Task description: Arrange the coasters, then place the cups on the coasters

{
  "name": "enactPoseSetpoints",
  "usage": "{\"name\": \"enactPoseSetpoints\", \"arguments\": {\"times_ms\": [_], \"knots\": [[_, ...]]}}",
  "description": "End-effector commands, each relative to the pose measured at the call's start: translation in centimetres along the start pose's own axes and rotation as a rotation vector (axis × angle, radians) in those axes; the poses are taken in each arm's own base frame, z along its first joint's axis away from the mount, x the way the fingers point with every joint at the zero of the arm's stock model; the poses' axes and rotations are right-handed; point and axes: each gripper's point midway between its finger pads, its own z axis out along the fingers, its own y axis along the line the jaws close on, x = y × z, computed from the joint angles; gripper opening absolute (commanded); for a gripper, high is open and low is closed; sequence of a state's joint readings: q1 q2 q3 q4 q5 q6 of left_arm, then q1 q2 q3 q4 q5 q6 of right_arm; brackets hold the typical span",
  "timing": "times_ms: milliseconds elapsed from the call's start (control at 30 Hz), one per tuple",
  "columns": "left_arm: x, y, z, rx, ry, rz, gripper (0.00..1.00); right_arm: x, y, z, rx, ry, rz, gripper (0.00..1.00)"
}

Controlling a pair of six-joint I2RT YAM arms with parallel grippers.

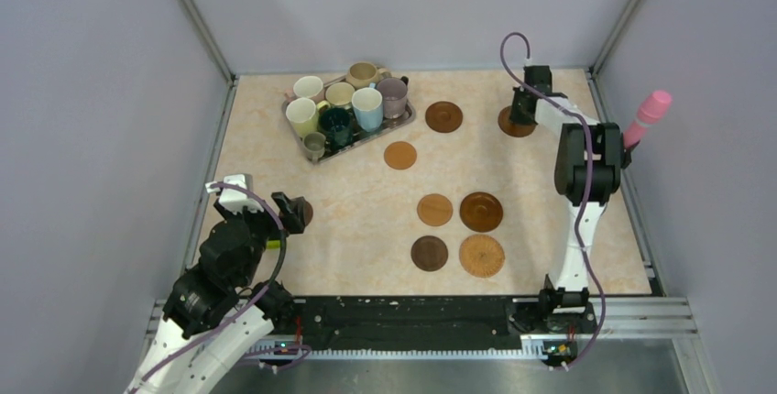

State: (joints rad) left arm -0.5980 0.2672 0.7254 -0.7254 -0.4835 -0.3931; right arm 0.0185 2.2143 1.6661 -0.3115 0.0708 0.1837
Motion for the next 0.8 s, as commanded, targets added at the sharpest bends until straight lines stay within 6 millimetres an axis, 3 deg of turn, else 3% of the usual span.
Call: {"name": "enactPoseSetpoints", "arguments": {"times_ms": [0,267,567,767], "knots": [[-0.8,-0.5,0.2,0.018,-0.026,-0.006,0.94,8.5,4.7,-1.6,-0.17,0.256,0.058,0.0],[-1.0,-0.5,0.0,0.021,-0.041,-0.013,0.94,11.9,6.8,-5.0,-0.203,0.296,0.104,0.0],[-1.2,-0.4,-0.2,0.028,-0.052,-0.021,0.94,15.6,7.1,-8.9,-0.221,0.311,0.124,0.0],[-1.2,-0.5,-0.2,0.032,-0.052,-0.022,0.94,16.9,8.1,-10.1,-0.262,0.315,0.113,0.0]]}}
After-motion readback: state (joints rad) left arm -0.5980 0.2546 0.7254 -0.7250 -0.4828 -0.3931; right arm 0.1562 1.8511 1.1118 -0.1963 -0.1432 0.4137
